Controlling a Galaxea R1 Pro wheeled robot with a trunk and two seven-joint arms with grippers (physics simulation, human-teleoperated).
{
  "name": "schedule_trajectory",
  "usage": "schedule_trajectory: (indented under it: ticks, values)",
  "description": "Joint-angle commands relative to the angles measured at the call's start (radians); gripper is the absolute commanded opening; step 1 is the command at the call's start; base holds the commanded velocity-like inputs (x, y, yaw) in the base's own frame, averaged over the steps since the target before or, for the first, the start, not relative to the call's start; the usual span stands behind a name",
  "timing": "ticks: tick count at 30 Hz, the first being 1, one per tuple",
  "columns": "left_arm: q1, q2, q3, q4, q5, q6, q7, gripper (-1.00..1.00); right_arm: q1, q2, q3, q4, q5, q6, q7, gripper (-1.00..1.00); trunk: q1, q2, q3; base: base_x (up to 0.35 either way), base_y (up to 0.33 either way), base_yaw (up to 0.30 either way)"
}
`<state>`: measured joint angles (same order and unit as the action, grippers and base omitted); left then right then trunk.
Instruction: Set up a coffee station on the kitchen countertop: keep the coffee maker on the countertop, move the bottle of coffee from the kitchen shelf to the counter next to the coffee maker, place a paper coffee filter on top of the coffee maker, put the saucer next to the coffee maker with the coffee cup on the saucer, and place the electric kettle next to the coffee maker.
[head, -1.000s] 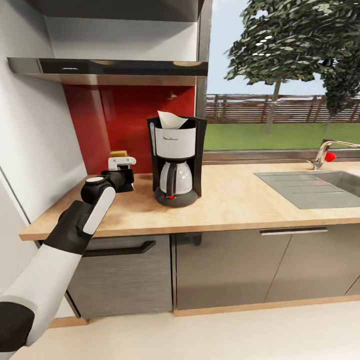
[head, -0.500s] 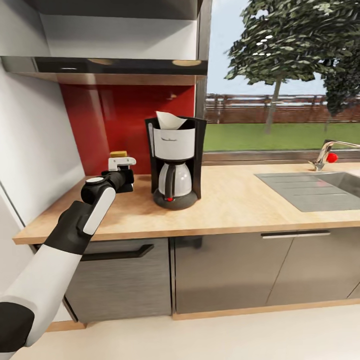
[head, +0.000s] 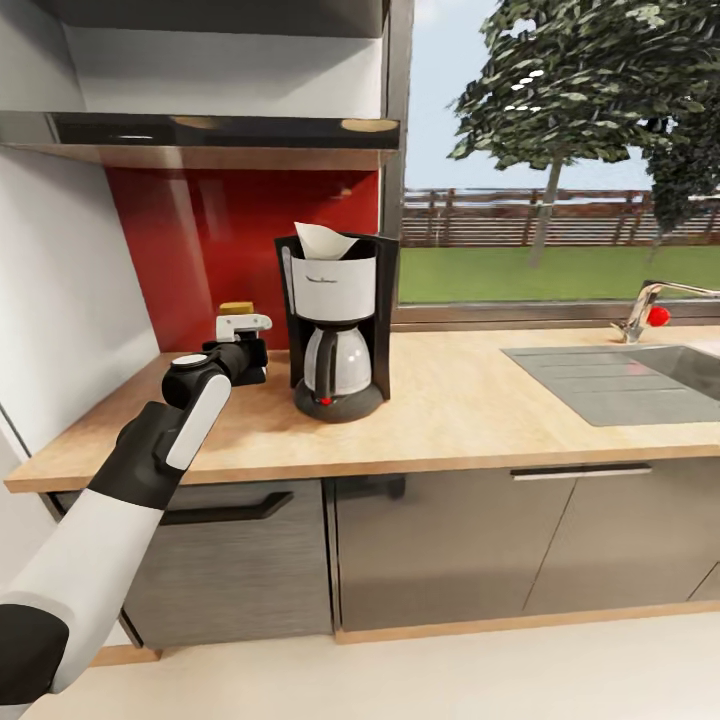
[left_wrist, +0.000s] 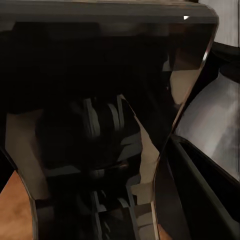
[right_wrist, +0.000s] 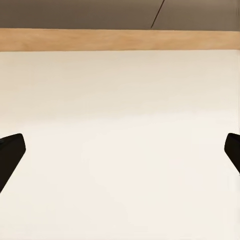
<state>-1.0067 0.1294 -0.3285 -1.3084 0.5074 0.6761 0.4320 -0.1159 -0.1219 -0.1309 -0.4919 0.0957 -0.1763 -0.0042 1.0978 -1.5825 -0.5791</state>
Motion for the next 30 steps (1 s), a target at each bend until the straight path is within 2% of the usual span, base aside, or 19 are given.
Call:
schedule_trajectory:
  ticks: [1,16,30]
  values:
    - [-0.001,0.001,-0.003,-0.001,0.009,0.002,0.009,-1.00,-0.001,0.001,-0.004,0.002,0.010,-0.003,0.000,1.00,0.000,-0.001,-0.001,0.034,-0.063,0.000]
    - [-0.001,0.001,-0.003,-0.002,0.009,0.002,0.010,-1.00,-0.001,0.001,-0.004,0.004,0.010,-0.003,0.000,1.00,0.000,-0.001,-0.003,0.004,-0.008,0.000]
    - [-0.001,0.001,-0.003,-0.004,0.008,0.002,0.010,-1.00,-0.001,0.001,-0.004,0.004,0.010,-0.003,0.000,1.00,0.000,-0.001,-0.023,0.000,0.000,0.000]
